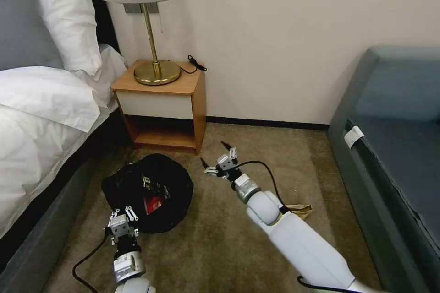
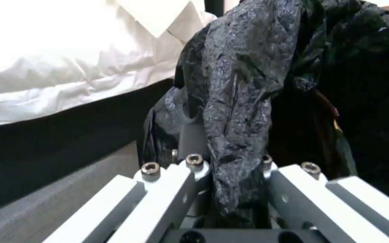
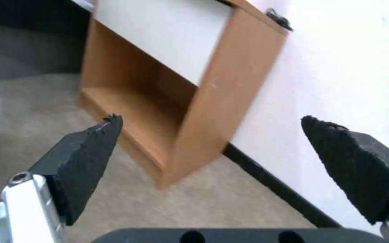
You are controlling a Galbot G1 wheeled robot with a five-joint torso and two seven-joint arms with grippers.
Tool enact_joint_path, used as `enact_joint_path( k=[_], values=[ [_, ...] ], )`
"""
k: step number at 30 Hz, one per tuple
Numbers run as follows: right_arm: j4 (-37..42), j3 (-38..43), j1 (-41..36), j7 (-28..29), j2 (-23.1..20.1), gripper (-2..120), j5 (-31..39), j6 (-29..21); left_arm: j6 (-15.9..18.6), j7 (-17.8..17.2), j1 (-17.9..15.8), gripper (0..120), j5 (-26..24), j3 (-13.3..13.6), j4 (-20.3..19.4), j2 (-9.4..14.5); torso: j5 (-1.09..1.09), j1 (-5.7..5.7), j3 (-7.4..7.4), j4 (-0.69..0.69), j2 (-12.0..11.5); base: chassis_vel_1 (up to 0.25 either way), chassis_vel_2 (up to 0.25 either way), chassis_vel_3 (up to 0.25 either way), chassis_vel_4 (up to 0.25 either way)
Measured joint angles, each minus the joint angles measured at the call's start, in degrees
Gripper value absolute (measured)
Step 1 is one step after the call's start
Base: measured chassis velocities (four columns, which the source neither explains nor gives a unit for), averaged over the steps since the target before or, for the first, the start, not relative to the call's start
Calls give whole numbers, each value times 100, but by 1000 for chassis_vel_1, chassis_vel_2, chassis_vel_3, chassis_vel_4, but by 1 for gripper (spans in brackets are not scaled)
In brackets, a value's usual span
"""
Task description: Pick up the trash bin, then pick up the garbage on the floor and place it into the trash bin.
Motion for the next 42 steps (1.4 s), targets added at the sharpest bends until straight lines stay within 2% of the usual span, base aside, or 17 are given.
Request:
enact_joint_path(
  k=[5, 8, 9, 11, 15, 18, 26, 34, 42],
  values=[
    [-112, -163, 289, 7, -264, 100, 330, -322, 184, -29, -98, 3, -27, -12, 17, -8, 0, 0, 0, 1, 0, 0, 0, 0, 0],
    [-173, -418, 611, 21, -583, 100, 609, -758, 362, -17, -192, 3, -48, 16, -26, 27, -1, 0, 0, -1, 0, 0, 0, 0, 0],
    [-173, -418, 611, 21, -583, 100, 609, -758, 362, -17, -192, 3, -48, 16, -26, 27, -1, 0, 0, -1, 0, 0, 0, 0, 0],
    [-183, -582, 758, 46, -717, 100, 885, -1139, 439, 16, -241, 3, -46, 5, -48, 112, 0, 0, 0, -2, 0, 0, 0, 0, 0],
    [-234, -693, 848, 60, -752, 100, 1095, -1434, 485, 32, -259, 3, -67, -14, -45, 199, 0, 0, 0, 0, 0, 0, 0, 0, 0],
    [-351, -779, 894, 158, -751, 100, 1477, -1918, 529, 85, -236, 3, -132, 27, 21, 327, 0, 0, 0, 1, 0, 0, 0, 0, 0],
    [-413, -676, 747, 220, -895, 100, 1904, -2709, 751, 189, -287, 3, -18, 200, -49, 371, -1, 0, 0, 0, 0, 0, 0, 0, 0],
    [-542, -476, 509, 319, -1016, 100, 2110, -3073, 780, 207, -182, 3, 128, 304, -120, 357, 0, 0, 0, 0, 0, 0, 0, 0, 0],
    [-442, -321, 79, 370, -1200, 100, 2380, -3423, 694, 210, -7, 3, 130, 282, -82, 467, 0, 0, 0, 0, 0, 0, 0, 0, 0]
  ],
)
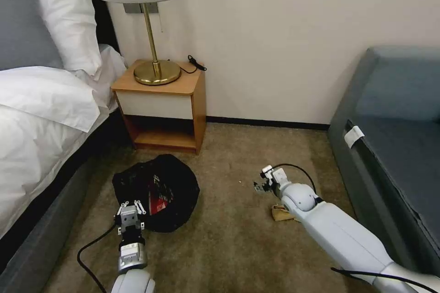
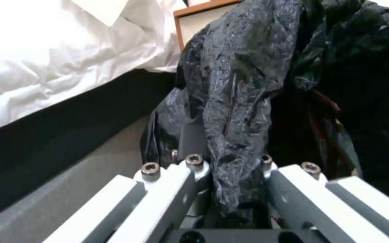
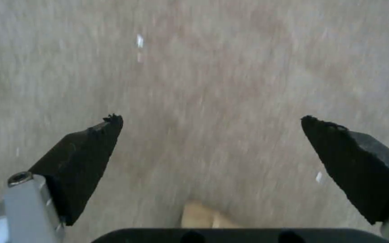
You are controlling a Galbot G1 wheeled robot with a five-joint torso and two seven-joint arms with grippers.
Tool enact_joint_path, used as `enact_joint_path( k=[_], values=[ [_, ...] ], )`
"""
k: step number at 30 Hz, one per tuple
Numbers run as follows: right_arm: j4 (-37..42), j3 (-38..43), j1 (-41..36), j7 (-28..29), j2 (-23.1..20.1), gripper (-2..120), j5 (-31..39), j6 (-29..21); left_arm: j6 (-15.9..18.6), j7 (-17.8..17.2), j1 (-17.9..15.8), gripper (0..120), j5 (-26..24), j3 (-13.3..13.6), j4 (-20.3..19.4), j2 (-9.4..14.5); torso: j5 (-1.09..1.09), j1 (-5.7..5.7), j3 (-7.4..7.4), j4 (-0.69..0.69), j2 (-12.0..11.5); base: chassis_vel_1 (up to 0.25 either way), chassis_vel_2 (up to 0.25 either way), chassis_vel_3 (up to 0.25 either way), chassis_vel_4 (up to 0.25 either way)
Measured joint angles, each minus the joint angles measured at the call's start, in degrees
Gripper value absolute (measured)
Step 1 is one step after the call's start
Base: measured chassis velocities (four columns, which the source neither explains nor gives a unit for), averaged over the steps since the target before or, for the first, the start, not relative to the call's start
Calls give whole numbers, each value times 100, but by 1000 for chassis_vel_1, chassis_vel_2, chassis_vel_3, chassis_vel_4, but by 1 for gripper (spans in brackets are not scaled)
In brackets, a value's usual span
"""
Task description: Pick up the trash bin, then pick up the garbage on the floor and place it into the trash bin.
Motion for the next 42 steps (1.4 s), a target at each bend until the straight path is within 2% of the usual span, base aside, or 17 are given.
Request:
enact_joint_path(
  k=[8, 16, 29, 33, 36, 42],
  values=[
    [6, 90, -238, 20, 23, 100, 123, -475, 70, -1, -28, 3, -20, 24, -181, -54, -1, 0, 0, 0, 0, 0, 0, 0, 0],
    [354, 113, -485, -526, -250, 100, -79, -806, 96, 2, -56, 3, -52, 20, -182, -45, -1, 0, 0, 1, 0, 0, 0, 0, 0],
    [218, 68, -488, -919, -349, 100, -782, -674, 33, 5, -64, 3, -89, 11, -70, -37, 0, 0, 0, 1, 0, 0, 0, 0, 0],
    [239, 7, -438, -1188, -481, 100, -981, -647, 25, 4, -93, 3, -86, 29, -36, -66, -1, 0, 0, 0, 0, 0, 0, 0, 0],
    [268, -70, -379, -1568, -598, 100, -1373, -568, 14, 4, -130, 3, -84, 44, -8, -74, 0, 0, 0, 1, 0, 0, 0, 0, 0],
    [295, -314, -278, -1974, -784, 100, -1919, -334, -29, 2, -125, 3, -95, 40, 12, -44, 0, 0, 0, 0, 0, 0, 0, 0, 0]
  ],
)
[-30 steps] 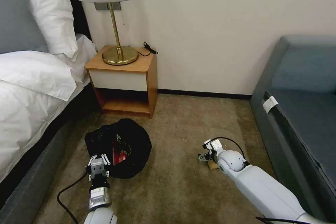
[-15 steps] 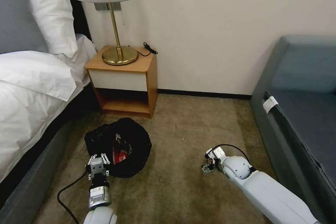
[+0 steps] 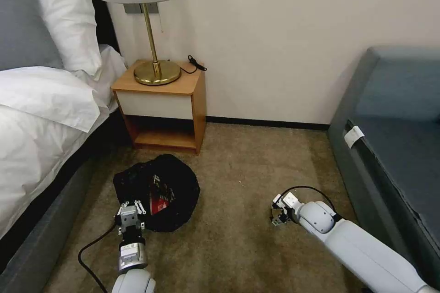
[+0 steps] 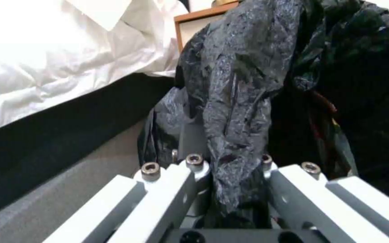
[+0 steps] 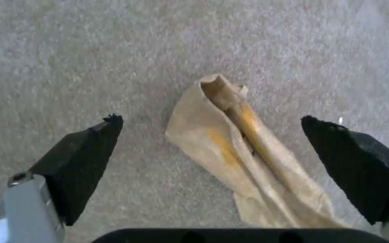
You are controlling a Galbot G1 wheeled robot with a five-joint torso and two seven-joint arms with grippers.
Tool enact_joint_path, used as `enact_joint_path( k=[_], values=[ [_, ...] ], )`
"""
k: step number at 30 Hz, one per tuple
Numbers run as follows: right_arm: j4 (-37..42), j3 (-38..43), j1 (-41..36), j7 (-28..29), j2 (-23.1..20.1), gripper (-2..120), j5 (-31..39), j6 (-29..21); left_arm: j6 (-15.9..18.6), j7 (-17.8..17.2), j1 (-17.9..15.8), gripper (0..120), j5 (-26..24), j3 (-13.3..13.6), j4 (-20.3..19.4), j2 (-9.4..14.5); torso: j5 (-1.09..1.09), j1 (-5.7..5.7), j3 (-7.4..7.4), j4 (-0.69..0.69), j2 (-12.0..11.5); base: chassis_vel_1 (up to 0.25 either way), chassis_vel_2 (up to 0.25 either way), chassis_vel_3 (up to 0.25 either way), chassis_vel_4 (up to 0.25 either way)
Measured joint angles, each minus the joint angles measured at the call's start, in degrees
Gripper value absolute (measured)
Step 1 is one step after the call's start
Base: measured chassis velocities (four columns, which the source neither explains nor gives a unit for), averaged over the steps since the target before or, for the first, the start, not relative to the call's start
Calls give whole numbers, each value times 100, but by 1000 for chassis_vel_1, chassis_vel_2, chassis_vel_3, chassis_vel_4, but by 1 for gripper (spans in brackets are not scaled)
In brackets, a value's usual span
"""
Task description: Pick up the trash bin, then pick up the garbage on the floor and place it into the trash bin.
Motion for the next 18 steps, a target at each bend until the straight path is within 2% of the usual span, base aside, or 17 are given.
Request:
enact_joint_path(
  k=[6, 18],
  values=[
    [-172, -224, 230, -271, -98, 100, -182, 275, -25, -1, 190, 3, 57, 17, -259, 88, 0, 0, 0, 1, 0, 0, 0, 0, 0],
    [-635, -300, 347, -437, -12, 100, -360, 460, -136, -5, 380, 3, 96, 9, -363, 90, 0, 0, 0, 0, 0, 0, 0, 0, 0]
  ],
)
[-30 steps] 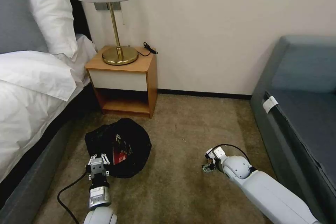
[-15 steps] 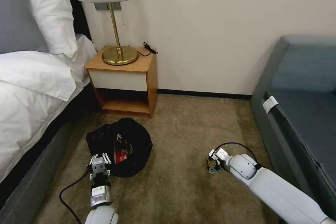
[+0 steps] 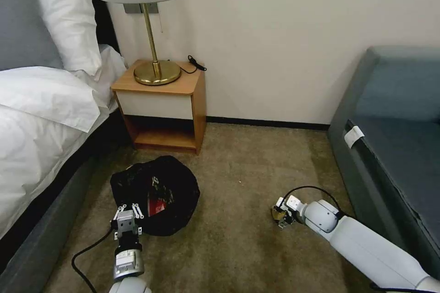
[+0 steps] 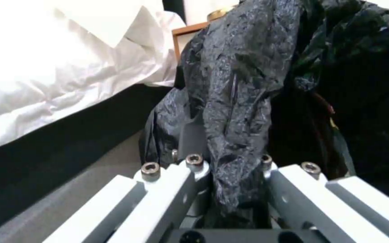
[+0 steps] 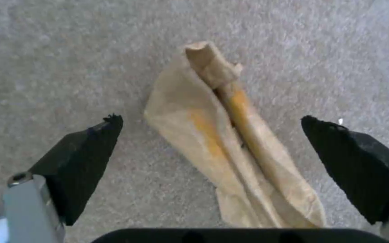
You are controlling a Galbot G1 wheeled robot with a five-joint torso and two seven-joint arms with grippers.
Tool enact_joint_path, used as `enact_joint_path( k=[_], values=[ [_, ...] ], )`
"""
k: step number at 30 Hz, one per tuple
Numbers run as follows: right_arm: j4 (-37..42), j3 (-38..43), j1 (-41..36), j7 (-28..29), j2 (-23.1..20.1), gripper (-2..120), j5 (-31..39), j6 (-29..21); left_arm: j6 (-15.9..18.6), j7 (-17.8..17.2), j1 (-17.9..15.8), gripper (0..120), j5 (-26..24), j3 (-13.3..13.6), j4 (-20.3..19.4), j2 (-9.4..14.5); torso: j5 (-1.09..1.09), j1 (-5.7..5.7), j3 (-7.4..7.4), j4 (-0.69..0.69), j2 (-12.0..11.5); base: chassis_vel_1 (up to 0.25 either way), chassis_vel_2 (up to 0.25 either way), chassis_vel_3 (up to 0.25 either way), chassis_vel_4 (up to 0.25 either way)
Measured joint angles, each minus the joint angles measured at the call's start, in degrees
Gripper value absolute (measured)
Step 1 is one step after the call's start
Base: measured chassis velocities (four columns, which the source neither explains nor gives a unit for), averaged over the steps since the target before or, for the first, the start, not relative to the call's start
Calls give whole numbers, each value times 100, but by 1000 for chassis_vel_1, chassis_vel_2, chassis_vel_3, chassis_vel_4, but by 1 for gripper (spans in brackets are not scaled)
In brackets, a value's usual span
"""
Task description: Pick up the trash bin, then pick up the garbage on the floor and place it into the trash bin.
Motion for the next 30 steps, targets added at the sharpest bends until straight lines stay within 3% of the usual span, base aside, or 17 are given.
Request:
enact_joint_path(
  k=[11, 26, 30],
  values=[
    [-943, 22, 266, -178, 325, 100, -320, 417, -16, -4, 111, 3, 65, 52, -112, -60, 0, 0, 0, 1, 0, 0, 0, 0, 0],
    [-1303, 122, 282, -260, 473, 100, -413, 717, -28, -8, 177, 3, 142, 79, -159, -105, -1, 0, 0, 0, 0, 0, 0, 0, 0],
    [-1304, 134, 291, -297, 488, 87, -408, 736, -48, -11, 209, 3, 152, 75, -159, -107, -1, 0, 0, 1, 0, 0, 0, 0, 0]
  ],
)
